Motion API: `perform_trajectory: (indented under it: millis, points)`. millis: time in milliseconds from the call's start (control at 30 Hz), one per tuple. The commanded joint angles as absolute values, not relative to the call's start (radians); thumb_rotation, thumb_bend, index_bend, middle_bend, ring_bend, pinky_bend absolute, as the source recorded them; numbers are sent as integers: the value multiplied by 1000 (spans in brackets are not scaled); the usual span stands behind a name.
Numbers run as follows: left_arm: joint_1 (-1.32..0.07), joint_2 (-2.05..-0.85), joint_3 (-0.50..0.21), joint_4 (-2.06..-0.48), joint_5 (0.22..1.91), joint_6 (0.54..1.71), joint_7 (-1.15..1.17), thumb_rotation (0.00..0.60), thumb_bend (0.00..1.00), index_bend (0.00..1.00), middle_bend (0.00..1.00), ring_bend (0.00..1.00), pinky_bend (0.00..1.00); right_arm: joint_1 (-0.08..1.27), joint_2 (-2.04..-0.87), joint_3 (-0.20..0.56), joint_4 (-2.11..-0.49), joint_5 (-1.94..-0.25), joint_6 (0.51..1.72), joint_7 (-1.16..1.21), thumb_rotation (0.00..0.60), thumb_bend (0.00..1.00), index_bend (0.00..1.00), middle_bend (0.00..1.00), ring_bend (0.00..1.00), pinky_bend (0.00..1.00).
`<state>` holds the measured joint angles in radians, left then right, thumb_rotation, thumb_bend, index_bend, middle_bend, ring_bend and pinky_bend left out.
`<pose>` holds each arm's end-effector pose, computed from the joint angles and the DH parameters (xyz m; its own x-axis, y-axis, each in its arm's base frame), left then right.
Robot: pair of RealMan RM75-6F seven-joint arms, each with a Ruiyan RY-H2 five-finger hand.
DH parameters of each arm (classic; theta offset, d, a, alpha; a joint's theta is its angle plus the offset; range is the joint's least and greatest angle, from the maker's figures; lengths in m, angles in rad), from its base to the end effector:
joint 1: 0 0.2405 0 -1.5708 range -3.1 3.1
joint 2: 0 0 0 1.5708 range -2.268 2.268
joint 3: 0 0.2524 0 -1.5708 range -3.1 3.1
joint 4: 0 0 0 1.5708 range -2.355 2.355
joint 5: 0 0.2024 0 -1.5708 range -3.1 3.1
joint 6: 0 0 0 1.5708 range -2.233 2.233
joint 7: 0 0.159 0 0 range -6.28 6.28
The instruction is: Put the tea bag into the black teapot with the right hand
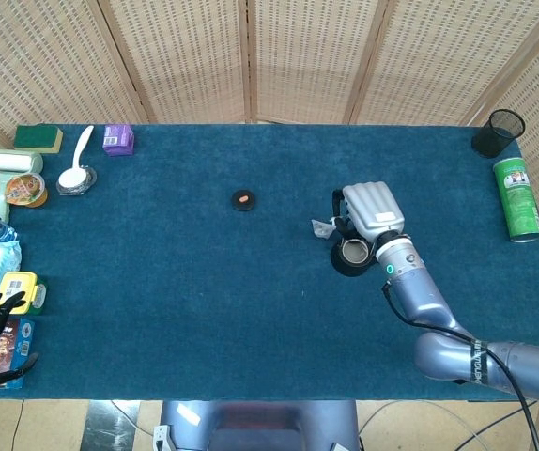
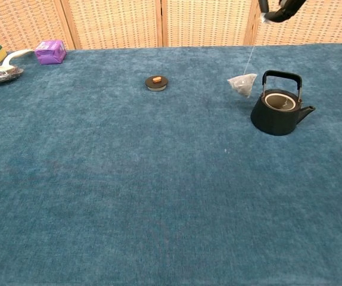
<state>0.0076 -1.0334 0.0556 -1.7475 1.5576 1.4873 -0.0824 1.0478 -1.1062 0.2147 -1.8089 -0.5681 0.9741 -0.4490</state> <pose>-0.3003 0.1441 0.1614 0.2683 0.1375 0.9535 0.9602 0.0415 -0.2762 -0.0774 -0.4047 0.1140 0.4315 -0.2106 0.8772 -0.8927 -0.2402 0.3814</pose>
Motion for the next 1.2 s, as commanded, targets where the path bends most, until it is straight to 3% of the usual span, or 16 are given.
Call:
perform_trajectory:
  millis: [33, 1200]
  points:
    - [8, -1034, 56, -1748, 1558, 1487, -82, 600, 276, 79, 191, 27, 117, 1021, -1078, 224, -1818, -601, 959, -417, 600, 524, 586, 1000, 1000, 1000]
    - [-18, -1038, 47, -1779, 1548, 1458, -37, 600, 277, 79, 191, 28, 117, 934, -988, 240, -1778, -659, 898, -309, 600, 525, 589, 1000, 1000, 1000]
